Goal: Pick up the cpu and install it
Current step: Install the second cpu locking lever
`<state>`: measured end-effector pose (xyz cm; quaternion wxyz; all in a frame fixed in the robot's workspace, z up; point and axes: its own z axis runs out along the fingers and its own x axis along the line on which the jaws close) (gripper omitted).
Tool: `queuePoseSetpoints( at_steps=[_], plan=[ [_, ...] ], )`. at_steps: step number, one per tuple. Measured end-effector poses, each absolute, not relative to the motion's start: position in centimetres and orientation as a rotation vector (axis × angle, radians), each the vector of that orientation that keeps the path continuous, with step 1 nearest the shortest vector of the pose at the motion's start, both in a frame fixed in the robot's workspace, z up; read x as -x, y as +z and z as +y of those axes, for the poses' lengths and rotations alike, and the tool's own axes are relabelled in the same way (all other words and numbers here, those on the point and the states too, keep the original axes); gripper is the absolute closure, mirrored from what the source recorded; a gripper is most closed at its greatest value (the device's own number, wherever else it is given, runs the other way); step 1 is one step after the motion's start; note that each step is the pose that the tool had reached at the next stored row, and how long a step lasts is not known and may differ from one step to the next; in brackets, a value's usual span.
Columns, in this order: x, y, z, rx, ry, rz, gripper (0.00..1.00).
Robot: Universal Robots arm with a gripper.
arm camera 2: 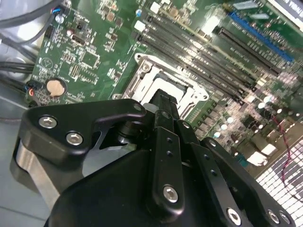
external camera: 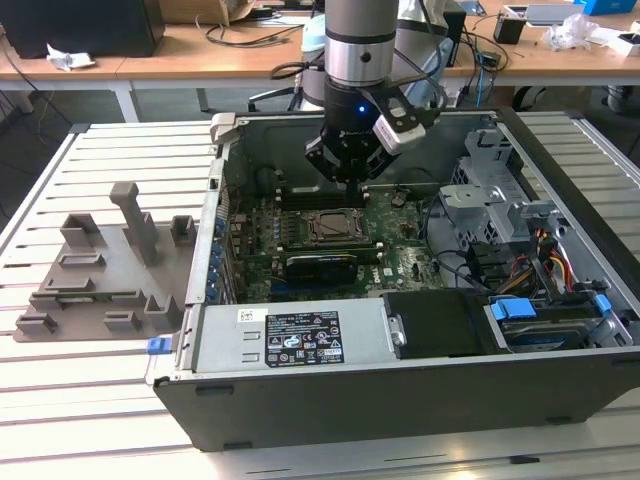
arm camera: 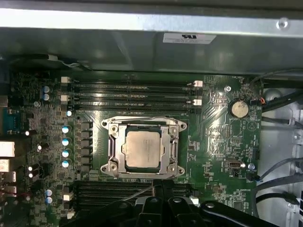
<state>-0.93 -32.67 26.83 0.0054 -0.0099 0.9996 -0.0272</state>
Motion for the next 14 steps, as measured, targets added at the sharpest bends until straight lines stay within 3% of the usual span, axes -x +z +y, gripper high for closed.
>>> queuePoseSetpoints(
  at_steps=[1,10,11,14],
  plan=[
    [1.0,26.7,-33.2,0.031,-0.051,3.130,0.89],
    [1.0,25.6,-34.3,0.031,0.000,3.130,0.89],
    [1.2,25.3,-36.0,0.030,0.098,3.128,0.89],
    [1.7,23.8,-36.9,0.030,0.124,3.127,0.89]
  ],
)
